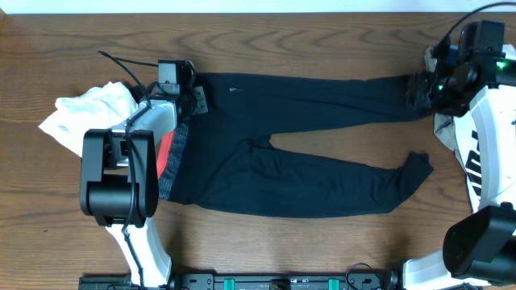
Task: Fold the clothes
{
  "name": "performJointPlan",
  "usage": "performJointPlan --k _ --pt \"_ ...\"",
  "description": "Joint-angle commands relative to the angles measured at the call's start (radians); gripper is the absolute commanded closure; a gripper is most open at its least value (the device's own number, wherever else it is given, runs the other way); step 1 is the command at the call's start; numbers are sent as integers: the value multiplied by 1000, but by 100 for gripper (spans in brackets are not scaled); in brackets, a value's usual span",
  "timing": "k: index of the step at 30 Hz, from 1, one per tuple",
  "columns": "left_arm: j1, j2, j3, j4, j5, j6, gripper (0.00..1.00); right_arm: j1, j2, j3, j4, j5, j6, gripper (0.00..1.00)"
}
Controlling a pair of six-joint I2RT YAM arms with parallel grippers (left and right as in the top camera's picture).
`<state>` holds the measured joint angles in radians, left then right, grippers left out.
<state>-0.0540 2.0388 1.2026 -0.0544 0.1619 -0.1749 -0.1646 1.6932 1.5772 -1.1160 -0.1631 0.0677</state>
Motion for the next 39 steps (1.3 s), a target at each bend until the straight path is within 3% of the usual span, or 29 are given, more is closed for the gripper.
performJointPlan --k 1,6,11,15,17,27,33,35,39 --pt "6 43 -3 43 -77 10 78 10 -6 -24 -26 10 35 38" --pt "7 43 47 55 -77 10 79 10 -6 -59 -73 124 129 34" --pt "7 39 161 -80 -74 10 77 -8 -6 -107 -101 186 197 28" --pt "7 3 278 -302 -18 10 46 -56 -6 -165 -101 182 225 27" --pt "7 -34 319 -434 22 10 38 -85 -6 -199 -112 170 228 27" --pt "6 -192 331 -1033 35 -3 34 -152 -14 -490 32 112 254 27" --pt "7 -191 236 -1125 28 -35 34 -170 -14 -592 147 58 254 31" --pt "7 -191 191 -1115 28 -55 34 -170 -14 -608 170 58 254 36" --pt "7 -191 115 -1072 28 -55 34 -170 -14 -626 200 62 254 67"
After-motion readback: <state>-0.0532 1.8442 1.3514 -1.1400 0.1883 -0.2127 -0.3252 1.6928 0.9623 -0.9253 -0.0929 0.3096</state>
